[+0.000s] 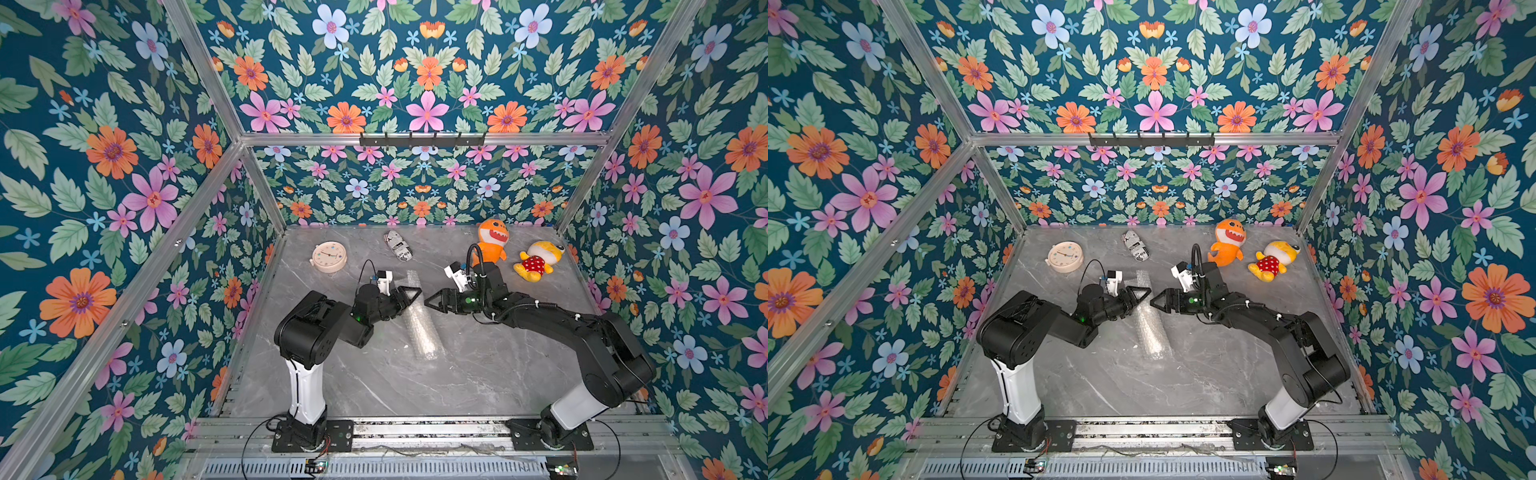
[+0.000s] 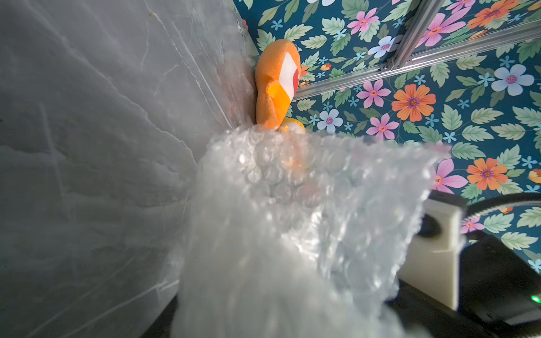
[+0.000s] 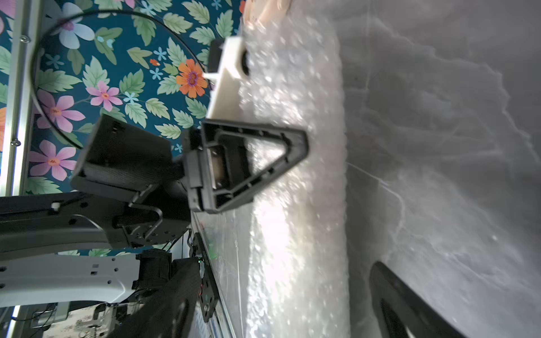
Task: Wrap vases in bubble wrap
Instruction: Wrap the vase in bubble wrap.
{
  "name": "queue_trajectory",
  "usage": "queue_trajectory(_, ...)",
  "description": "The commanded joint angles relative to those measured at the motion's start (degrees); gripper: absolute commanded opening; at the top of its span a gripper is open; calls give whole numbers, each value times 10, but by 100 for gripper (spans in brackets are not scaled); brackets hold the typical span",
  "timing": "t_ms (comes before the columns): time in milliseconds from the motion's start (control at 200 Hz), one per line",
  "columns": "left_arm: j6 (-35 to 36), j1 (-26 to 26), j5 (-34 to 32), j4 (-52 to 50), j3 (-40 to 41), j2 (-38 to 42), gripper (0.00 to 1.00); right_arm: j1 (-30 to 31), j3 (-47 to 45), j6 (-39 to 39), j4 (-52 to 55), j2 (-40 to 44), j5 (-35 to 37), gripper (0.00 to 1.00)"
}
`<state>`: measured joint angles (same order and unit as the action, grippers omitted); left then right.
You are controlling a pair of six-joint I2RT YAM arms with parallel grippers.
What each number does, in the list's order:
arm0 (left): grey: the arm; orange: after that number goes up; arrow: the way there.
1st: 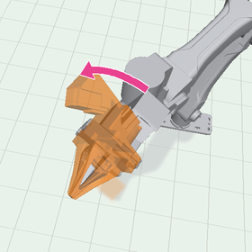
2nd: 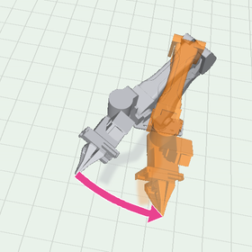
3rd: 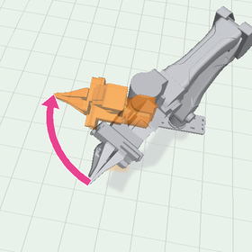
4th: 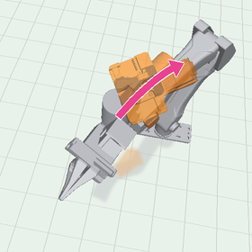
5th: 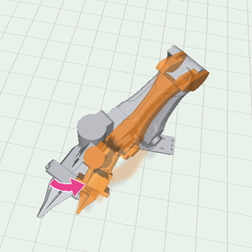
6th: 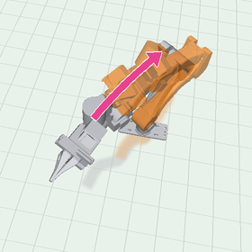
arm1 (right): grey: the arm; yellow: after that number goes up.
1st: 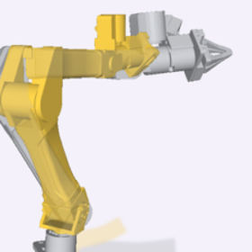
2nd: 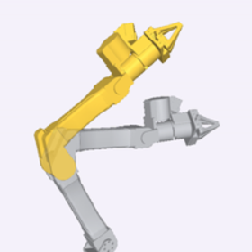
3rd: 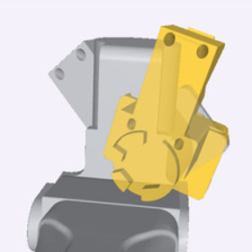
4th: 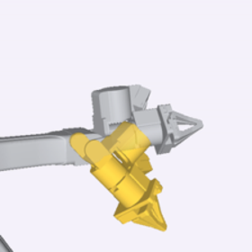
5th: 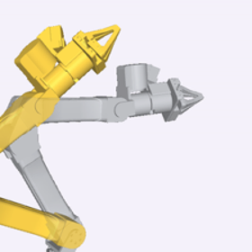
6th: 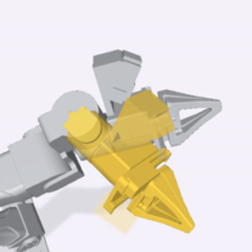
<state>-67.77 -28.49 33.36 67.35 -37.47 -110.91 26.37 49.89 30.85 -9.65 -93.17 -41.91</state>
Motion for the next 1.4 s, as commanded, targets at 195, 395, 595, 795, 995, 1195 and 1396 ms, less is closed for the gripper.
queue_trajectory(195, -33, -1, 16, 63, -14, -20, 57, 19, 3, 27, -110, -114, -94, 99)
queue_trajectory(395, -34, -1, 16, 62, -14, -25, 56, 46, 5, 39, -145, -158, -96, 99)
queue_trajectory(595, -39, 0, 17, 67, -15, -30, 56, 61, -22, 59, -188, -158, -71, 84)
queue_trajectory(795, -37, 3, 19, 64, -15, -26, 56, 65, -49, 62, -202, -137, -59, 77)
queue_trajectory(995, -46, 4, 12, 80, -11, -20, 72, 70, -48, 73, -219, -135, -50, 54)
queue_trajectory(1195, -4, 13, -33, 54, 12, 43, 100, 69, -36, 75, -208, -122, -35, 48)
queue_trajectory(1396, 33, 23, -53, 28, 69, 119, 100, 47, -15, 89, -211, -115, -54, 47)
